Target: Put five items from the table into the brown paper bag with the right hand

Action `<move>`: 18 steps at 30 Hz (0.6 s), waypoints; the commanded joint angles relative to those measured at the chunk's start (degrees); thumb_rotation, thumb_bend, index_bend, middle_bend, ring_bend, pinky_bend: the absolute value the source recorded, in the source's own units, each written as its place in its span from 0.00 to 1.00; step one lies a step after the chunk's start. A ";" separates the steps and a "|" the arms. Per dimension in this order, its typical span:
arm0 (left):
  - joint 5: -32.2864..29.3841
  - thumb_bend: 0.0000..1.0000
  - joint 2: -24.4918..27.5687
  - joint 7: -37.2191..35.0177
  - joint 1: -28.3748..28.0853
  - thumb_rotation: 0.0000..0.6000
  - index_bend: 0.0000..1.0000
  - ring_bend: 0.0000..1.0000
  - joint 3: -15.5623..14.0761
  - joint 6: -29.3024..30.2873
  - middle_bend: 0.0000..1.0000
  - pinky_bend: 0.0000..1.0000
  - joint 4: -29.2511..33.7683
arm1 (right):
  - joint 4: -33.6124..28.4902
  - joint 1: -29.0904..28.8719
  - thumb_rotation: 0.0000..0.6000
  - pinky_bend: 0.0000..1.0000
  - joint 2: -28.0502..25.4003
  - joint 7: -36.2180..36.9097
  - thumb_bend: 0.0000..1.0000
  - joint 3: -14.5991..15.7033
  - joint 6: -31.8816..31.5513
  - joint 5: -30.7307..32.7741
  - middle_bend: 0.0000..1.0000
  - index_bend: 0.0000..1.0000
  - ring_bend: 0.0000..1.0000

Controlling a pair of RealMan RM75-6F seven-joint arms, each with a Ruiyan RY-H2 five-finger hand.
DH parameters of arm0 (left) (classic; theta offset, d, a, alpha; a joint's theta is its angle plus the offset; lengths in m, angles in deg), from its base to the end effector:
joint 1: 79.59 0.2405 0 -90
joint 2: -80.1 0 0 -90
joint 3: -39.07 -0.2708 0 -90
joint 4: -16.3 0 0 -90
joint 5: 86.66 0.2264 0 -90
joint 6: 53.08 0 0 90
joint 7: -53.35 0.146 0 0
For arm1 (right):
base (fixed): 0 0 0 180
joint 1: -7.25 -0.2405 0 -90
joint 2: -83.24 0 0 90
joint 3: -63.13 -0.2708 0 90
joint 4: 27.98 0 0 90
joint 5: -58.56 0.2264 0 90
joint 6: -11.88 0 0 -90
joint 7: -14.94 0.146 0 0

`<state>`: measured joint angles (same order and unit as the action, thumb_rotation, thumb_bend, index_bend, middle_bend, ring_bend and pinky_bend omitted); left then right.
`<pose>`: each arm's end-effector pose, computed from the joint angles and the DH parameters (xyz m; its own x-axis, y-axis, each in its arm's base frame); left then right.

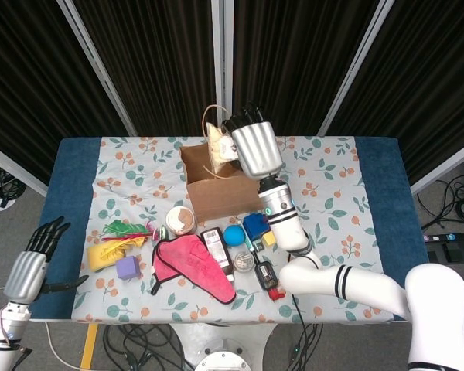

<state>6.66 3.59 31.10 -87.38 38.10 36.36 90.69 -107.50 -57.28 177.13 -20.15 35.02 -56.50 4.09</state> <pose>-0.3447 0.1904 0.0981 0.1255 0.0310 0.9916 0.9762 -0.1819 -0.1178 0.0329 -0.4436 0.0355 0.3228 0.2505 0.9127 -0.8302 -0.3881 0.4002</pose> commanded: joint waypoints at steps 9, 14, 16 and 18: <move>0.29 0.00 -0.18 0.05 -0.08 0.65 0.09 0.03 0.02 0.03 0.07 0.07 0.23 | -4.48 1.89 1.00 0.00 -2.27 1.41 0.00 -1.13 -2.36 0.88 0.05 0.00 0.00; 0.64 0.00 -0.30 0.32 -0.17 0.65 0.09 0.03 -0.12 0.01 0.07 0.07 0.60 | -12.18 7.13 1.00 0.00 -7.67 2.95 0.00 -0.06 -7.47 -2.71 0.08 0.00 0.00; 0.87 0.00 -0.30 0.55 -0.23 0.65 0.09 0.03 -0.20 0.01 0.07 0.07 0.84 | -17.61 11.78 1.00 0.00 -12.18 2.65 0.00 1.98 -10.37 -4.07 0.08 0.00 0.00; 1.16 0.00 -0.24 1.04 -0.32 0.65 0.09 0.03 -0.27 0.07 0.07 0.07 0.95 | -23.64 17.75 1.00 0.00 -18.52 0.63 0.00 6.13 -12.78 -5.21 0.09 0.01 0.00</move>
<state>7.70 3.32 31.97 -87.65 37.87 36.40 91.58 -122.91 -47.48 166.83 -18.01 36.22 -64.77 1.44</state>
